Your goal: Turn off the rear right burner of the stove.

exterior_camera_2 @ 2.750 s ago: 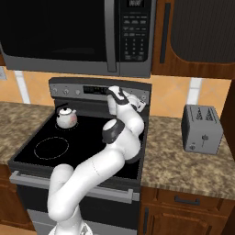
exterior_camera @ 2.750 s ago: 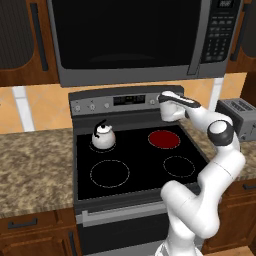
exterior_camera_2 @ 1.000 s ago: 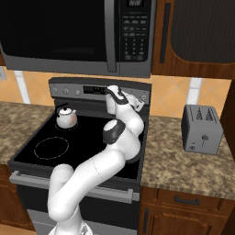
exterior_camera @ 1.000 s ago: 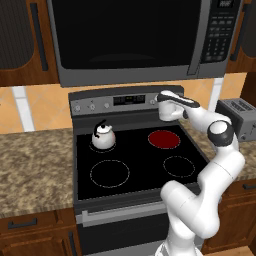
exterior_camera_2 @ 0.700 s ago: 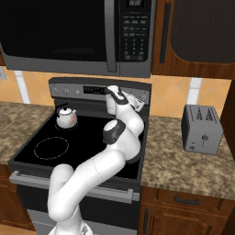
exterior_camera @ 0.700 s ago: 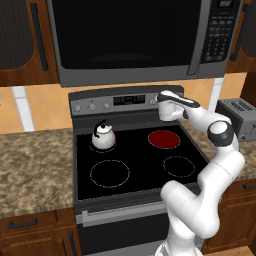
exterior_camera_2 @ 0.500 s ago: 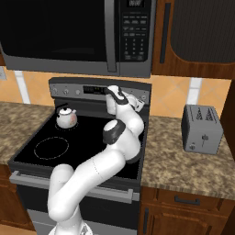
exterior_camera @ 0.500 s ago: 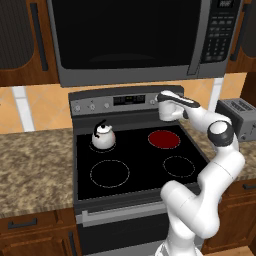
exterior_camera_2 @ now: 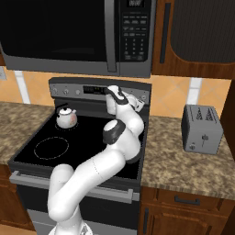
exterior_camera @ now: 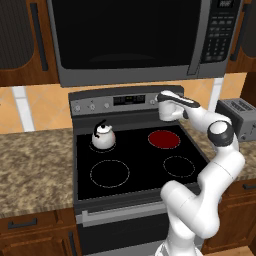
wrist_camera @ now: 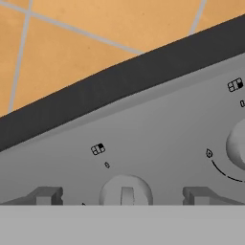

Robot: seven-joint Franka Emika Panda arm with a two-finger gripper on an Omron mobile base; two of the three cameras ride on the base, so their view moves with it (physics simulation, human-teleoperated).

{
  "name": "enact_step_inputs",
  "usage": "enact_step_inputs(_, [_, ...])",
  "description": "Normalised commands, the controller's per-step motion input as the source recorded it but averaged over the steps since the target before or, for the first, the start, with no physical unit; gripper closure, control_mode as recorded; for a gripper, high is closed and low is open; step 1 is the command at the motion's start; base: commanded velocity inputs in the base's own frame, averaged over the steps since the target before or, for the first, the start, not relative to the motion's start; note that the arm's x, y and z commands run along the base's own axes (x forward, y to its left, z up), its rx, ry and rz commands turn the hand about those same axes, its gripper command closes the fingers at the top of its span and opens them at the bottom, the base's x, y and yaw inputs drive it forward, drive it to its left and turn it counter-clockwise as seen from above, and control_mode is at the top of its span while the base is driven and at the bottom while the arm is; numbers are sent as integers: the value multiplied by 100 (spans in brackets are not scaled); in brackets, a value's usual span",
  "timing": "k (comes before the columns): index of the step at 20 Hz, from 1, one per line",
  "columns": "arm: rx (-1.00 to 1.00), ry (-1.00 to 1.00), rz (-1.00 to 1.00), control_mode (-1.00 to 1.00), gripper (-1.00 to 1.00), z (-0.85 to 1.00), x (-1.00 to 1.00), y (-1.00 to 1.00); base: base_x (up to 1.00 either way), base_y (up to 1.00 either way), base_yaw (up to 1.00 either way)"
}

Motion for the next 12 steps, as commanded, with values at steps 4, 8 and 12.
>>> enact_step_inputs(4, [0,0,0,-100,-100,0,0,0,0,0,0])
enact_step_inputs(8, [0,0,0,-100,-100,0,0,0,0,0,0])
enact_step_inputs(12, [0,0,0,-100,-100,0,0,0,0,0,0])
